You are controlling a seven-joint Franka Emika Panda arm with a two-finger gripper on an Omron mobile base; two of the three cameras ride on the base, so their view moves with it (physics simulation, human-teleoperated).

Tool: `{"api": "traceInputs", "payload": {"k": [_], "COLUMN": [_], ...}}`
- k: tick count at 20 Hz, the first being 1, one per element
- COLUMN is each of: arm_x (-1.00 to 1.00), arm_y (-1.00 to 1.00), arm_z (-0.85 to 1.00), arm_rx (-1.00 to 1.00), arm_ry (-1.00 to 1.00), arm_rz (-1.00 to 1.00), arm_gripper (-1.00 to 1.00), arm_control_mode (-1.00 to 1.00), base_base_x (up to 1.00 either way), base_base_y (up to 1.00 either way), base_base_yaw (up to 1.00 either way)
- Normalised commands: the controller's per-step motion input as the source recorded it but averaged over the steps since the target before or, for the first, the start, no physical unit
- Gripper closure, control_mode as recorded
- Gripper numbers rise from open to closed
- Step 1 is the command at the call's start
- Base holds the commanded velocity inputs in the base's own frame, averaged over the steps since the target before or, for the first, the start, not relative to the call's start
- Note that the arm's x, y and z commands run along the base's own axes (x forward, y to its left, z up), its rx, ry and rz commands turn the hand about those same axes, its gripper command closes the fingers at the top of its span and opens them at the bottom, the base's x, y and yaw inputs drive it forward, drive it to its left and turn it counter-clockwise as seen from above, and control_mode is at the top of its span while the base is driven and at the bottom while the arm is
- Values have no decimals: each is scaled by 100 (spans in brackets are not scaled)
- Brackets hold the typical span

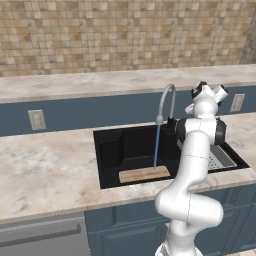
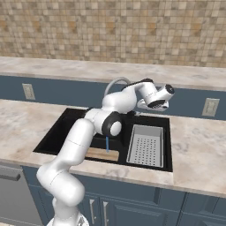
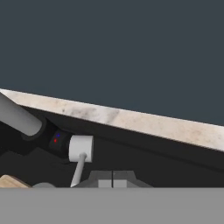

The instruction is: Turn on the sink faucet with hot water and rinse the cutting board for ten seconds, then turn off the faucet. Push the cutting board to reach the water if necessary.

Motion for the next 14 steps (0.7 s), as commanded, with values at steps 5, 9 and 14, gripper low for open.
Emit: {"api": "traceInputs", "payload": {"k": [5,9,14], "arm_x": [0,0,0], "arm_y": [0,0,0], "arm_z": [0,0,0], "arm_rx": [0,0,0], "arm_ry": [0,0,0], "arm_rz": [0,0,0], "arm_gripper": [100,100,100], "arm_control_mode": [-100,-100,-100], "base_base_x": [0,0,0], "base_base_y": [0,0,0], "base_base_yaw": [0,0,0]}}
